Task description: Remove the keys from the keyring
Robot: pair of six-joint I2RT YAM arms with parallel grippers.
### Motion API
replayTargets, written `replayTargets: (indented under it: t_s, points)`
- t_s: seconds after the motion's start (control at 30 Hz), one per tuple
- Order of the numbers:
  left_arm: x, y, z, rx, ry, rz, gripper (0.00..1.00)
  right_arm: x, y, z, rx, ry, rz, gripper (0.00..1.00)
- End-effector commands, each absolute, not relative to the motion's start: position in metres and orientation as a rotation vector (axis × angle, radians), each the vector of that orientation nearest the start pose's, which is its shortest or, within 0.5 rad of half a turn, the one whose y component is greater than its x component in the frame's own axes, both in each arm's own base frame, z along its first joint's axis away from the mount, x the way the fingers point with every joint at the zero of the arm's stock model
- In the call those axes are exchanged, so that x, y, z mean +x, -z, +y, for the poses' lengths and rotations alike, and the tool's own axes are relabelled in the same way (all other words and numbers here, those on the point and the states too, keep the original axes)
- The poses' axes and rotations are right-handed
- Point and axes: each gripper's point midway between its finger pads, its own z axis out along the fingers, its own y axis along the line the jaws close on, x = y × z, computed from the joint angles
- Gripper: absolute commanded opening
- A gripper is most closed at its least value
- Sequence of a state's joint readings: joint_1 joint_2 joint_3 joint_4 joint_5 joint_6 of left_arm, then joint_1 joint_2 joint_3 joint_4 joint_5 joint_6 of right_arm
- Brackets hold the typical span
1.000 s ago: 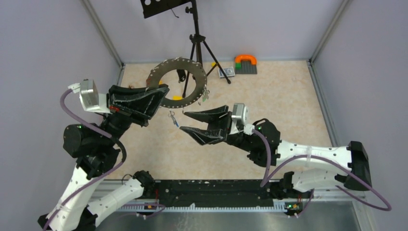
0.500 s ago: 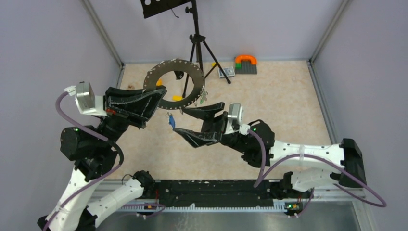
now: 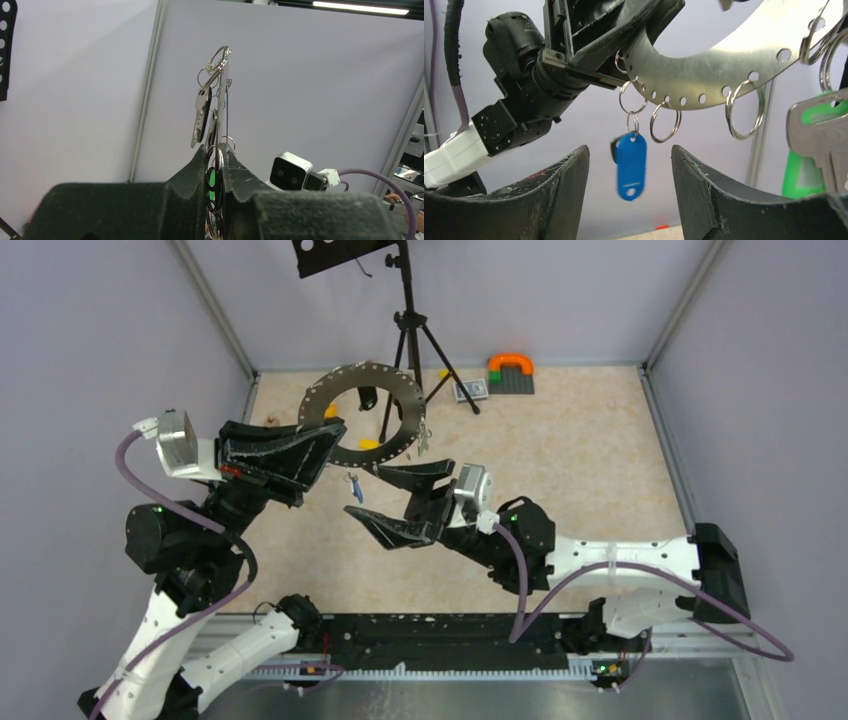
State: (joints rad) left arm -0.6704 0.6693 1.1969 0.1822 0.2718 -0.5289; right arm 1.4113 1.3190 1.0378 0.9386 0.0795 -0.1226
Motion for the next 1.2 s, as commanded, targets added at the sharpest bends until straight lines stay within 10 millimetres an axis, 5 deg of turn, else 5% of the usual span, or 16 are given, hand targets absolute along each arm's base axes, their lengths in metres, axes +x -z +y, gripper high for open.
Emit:
replayTargets:
  t_s: [0.0,0.67,1.17]
  points:
    - [0.097,-0.601,-0.162,0.323,1.240,0.797,0.00,0.084,-0.511,0.413,-0.548,-1.137,0.686,0.60]
    - [0.099,-0.598,-0.164,0.320,1.247,0.803,0.00,0.091,-0.509,0.422,-0.511,-1.095,0.709,0.42]
    - [0.101,-0.595,-0.167,0.319,1.263,0.807,0.01,0.094,-0.514,0.417,-0.472,-1.096,0.706,0.39]
